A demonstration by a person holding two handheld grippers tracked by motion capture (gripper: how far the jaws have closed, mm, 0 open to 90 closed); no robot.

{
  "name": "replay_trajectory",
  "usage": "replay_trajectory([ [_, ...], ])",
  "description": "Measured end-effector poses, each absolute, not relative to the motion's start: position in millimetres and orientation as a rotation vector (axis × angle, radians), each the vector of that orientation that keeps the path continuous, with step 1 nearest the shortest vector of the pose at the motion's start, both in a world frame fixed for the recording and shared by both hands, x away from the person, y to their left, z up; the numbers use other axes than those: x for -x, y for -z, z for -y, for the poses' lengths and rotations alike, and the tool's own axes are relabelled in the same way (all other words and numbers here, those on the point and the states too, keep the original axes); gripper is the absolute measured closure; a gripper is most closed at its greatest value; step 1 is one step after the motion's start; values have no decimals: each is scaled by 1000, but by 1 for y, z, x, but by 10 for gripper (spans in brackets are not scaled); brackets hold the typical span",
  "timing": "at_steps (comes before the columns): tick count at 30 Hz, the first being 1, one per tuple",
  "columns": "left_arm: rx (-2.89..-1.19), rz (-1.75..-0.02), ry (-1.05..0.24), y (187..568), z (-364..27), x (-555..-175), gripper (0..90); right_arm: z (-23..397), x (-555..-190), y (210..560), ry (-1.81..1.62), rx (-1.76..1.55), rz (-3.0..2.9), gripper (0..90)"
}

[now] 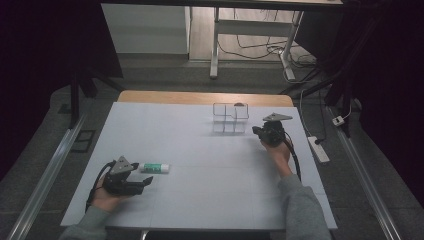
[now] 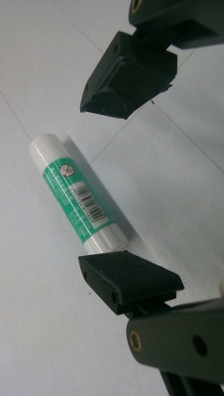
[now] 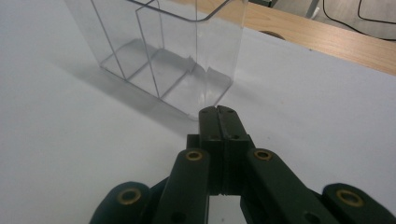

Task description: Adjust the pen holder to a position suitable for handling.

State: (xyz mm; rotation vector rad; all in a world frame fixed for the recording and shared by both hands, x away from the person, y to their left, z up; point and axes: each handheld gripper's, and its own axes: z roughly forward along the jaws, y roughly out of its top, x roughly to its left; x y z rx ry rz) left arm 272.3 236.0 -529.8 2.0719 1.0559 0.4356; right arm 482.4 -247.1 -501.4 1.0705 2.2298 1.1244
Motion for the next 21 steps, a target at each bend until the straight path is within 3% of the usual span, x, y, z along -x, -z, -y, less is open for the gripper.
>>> replay_trajectory([
  [21, -2074, -1063, -426, 532, -238, -275, 232, 234, -519, 508, -1118, -1119, -2196, 887],
])
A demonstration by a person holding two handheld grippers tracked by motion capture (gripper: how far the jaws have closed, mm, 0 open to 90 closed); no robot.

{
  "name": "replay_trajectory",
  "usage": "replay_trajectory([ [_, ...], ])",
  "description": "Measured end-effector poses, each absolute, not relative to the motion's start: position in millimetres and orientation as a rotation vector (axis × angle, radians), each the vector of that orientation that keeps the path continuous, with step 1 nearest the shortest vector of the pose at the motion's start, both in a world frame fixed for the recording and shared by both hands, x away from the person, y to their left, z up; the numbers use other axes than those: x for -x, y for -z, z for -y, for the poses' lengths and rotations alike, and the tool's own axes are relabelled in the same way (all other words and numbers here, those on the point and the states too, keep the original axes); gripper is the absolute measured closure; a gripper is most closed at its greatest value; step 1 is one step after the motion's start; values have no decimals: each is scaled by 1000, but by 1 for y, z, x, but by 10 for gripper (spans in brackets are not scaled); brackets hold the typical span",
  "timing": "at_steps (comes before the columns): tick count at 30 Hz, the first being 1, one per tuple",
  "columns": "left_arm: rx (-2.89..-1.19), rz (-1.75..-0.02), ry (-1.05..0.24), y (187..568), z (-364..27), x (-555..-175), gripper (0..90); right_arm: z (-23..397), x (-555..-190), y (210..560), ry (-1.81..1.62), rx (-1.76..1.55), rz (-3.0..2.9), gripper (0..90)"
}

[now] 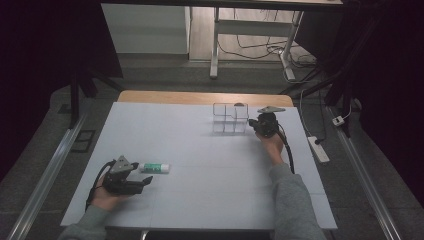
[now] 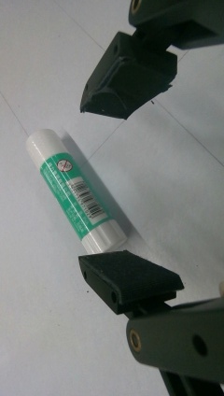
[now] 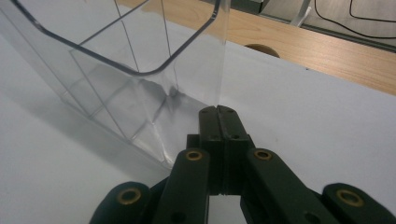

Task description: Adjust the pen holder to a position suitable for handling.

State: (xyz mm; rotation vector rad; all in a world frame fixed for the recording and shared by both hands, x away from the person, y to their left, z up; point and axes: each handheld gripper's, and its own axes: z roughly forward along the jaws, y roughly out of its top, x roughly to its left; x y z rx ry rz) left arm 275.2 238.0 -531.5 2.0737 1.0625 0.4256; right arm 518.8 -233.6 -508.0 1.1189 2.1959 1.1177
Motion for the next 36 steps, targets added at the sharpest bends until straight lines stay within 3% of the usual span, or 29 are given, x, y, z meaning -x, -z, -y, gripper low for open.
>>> replay_trajectory([
  [20, -2080, -1060, -424, 532, -238, -276, 233, 229, -522, 512, -1152, -1109, -2207, 887],
  [36, -2078, -1052, -424, 532, -238, -276, 235, 198, -524, 511, -1120, -1054, -2249, 887],
])
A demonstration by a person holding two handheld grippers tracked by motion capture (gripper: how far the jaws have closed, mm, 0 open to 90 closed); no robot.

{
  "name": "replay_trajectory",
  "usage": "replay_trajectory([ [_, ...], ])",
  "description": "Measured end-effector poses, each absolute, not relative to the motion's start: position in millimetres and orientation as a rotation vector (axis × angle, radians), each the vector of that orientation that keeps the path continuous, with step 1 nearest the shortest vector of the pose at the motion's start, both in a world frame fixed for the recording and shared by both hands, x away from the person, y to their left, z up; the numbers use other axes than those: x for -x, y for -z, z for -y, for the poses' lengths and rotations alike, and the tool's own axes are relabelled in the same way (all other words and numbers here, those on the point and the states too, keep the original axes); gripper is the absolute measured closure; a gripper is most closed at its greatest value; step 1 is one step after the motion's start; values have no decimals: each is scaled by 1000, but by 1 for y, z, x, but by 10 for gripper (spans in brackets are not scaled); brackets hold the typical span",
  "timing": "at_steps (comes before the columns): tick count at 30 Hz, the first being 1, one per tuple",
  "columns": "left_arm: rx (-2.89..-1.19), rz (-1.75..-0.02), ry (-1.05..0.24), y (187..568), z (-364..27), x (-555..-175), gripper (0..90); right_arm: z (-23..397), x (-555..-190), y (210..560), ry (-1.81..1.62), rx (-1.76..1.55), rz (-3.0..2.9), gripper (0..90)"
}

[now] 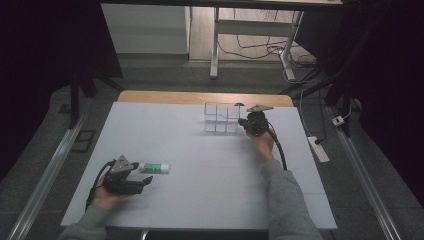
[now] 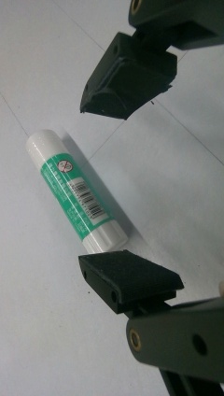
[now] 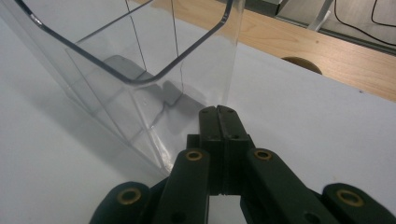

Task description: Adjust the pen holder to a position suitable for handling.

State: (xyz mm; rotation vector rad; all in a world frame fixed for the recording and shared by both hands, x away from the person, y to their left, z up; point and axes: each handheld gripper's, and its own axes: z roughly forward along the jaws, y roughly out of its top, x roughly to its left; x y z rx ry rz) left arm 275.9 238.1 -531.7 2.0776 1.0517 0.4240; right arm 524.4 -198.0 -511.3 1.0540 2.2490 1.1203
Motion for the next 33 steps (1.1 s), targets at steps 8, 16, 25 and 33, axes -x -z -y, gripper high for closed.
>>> replay_trajectory([
  [8, -2073, -1049, -420, 531, -239, -276, 236, 180, -526, 511, -1135, -1033, -2266, 887],
  [16, -2077, -1045, -419, 532, -238, -276, 236, 165, -529, 512, -1144, -1035, -2267, 887],
  [25, -2083, -1046, -420, 532, -238, -276, 236, 157, -528, 512, -1133, -1034, -2283, 887],
  [33, -2083, -1046, -422, 532, -238, -276, 236, 166, -521, 505, -1095, -983, -2307, 887],
])
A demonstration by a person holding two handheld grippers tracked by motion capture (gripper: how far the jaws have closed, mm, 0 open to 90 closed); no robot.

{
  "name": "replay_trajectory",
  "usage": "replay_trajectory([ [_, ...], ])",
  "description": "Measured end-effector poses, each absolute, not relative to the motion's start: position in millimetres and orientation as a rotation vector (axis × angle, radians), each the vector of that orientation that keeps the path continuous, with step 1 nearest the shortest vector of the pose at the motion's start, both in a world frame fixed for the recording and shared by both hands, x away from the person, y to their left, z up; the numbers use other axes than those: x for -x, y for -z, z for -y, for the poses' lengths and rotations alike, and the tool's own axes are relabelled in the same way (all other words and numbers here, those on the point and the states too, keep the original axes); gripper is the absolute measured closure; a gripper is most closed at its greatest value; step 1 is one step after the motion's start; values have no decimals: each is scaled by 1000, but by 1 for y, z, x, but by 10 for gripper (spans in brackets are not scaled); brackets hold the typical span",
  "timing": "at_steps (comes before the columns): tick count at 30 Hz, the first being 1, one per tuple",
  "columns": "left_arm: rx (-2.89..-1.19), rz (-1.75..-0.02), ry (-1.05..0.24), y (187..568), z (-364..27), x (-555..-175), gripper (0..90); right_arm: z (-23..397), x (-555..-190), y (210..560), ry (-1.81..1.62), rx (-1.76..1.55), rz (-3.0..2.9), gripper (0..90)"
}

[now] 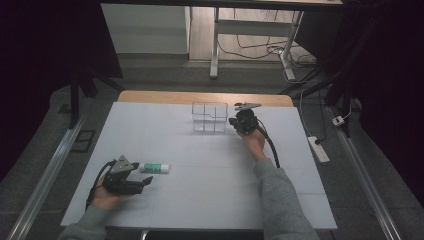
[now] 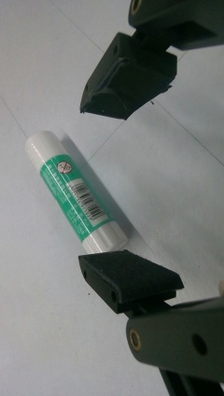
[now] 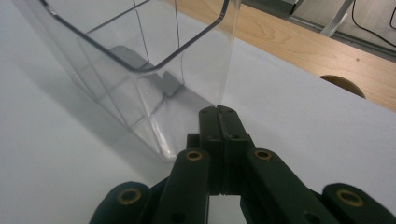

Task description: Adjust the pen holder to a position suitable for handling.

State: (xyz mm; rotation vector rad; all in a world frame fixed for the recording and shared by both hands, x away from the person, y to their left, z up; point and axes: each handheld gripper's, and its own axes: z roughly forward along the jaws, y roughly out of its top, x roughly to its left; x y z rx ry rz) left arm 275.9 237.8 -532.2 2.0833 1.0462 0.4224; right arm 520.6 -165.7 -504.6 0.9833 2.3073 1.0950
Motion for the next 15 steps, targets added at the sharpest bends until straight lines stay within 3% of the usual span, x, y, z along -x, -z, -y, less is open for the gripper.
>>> replay_trajectory([
  [15, -2083, -1048, -432, 532, -237, -275, 236, 199, -474, 501, -1127, -953, -2313, 887],
])
